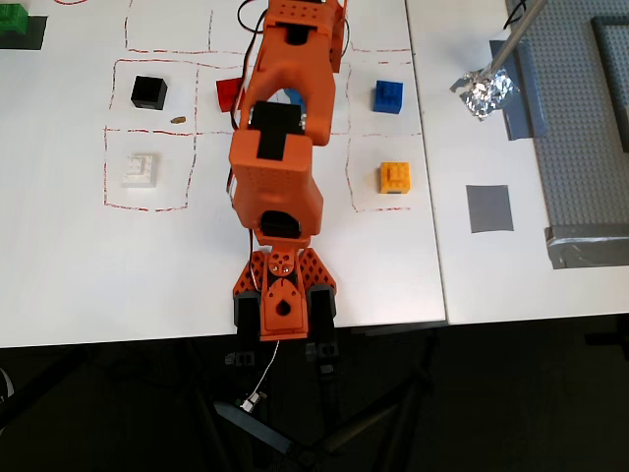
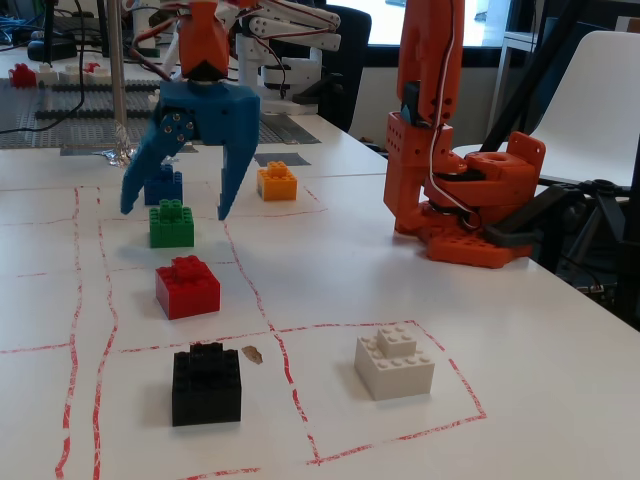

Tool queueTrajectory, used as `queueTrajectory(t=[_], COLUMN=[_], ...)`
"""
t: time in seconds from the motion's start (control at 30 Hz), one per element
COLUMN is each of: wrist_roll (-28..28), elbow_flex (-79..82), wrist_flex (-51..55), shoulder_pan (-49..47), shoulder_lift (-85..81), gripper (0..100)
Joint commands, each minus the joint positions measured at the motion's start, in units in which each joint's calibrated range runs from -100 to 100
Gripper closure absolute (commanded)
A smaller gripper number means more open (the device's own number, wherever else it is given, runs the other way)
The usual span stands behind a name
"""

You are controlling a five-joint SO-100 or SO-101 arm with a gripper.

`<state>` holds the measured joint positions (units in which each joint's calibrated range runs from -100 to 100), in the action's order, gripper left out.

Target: Grab the block and put it in the grey marker

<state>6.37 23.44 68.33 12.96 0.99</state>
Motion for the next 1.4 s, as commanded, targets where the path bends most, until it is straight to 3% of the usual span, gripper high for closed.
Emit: queueTrajectory(t=[0.0,0.73,1.37], wrist_roll=[0.0,3.2,4.6], elbow_flex=[-5.4,2.9,4.0], wrist_flex=[-1.1,-9.3,-7.9], shoulder_pan=[1.1,2.3,1.1], shoulder_lift=[-2.4,-2.8,-11.2], gripper=[64,73,100])
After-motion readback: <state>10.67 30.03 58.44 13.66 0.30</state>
